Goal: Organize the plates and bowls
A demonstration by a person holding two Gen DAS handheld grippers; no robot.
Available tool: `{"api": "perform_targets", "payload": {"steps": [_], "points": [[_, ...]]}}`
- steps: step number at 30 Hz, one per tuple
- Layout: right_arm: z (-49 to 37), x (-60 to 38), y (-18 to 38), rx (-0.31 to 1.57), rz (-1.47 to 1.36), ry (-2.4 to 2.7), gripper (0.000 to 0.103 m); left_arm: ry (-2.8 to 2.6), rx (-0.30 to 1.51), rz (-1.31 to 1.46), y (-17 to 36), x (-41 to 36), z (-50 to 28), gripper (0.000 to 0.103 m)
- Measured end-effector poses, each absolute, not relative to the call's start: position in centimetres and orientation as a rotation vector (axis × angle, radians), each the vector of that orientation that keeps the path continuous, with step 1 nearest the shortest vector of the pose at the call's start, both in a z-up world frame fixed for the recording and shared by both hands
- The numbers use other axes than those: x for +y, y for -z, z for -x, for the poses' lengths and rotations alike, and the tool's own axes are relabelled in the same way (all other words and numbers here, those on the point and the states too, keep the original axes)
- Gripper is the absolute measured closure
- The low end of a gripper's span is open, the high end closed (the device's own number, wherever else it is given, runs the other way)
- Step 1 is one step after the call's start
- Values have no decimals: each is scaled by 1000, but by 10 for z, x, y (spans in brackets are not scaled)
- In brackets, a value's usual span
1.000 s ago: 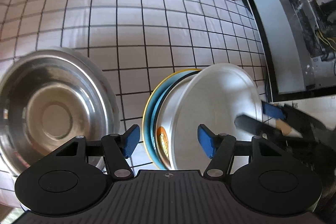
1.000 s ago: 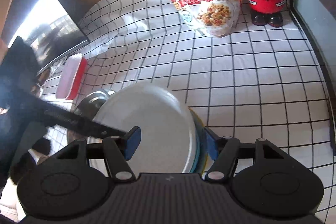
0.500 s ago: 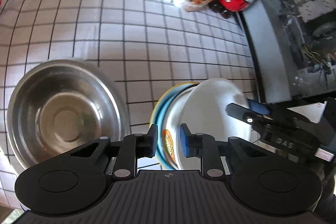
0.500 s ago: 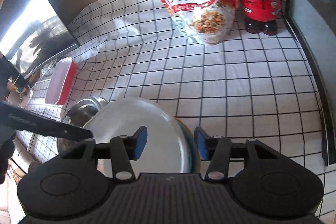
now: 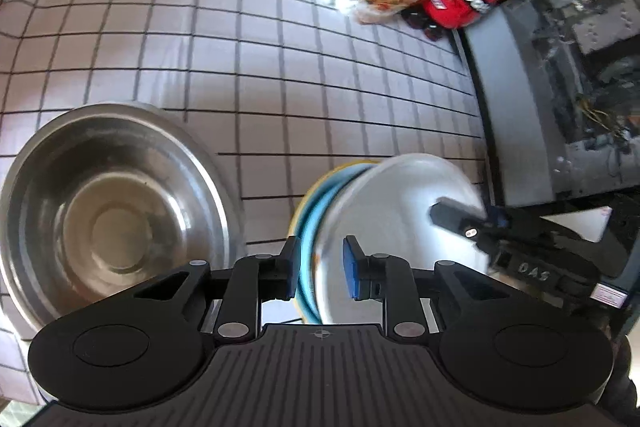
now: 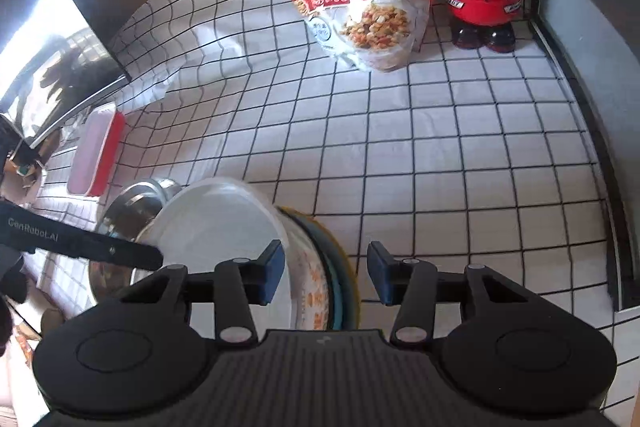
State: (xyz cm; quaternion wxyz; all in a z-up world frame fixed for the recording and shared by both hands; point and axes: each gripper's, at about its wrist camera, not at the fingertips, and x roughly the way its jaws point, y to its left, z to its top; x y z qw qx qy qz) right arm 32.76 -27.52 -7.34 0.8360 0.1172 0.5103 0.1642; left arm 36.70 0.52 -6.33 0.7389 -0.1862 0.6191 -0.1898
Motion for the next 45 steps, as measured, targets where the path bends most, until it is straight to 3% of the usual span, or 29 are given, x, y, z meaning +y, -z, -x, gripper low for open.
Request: {"api": "perform_targets", "payload": {"steps": [3,6,19,25,29,37,45], "points": [[-324,-272,80,1108,-260,-374,55,423,1372,393,66,-1,-364,77],[-320,-269,86,1119,-258,-370,46,373,1378,336,70,-5,-361,77],[-319,-277,96,1196,-275,-312,46,382,1388,263,85,-13,-368,74],[-319,-263,91,1246,-192,-286,46,430,1393,351,99,-7,-367,71],[-321,-258,95,1271,-195,-282,46,461,1413,410,106,-4,-368,64],[-329,-260,123,1309,-311,-299,46,495,1423,404,104,-21,-371,28],[-329,-269,138,1265,-420,-368,46,429,1487,279,111,-50,-372,25]]}}
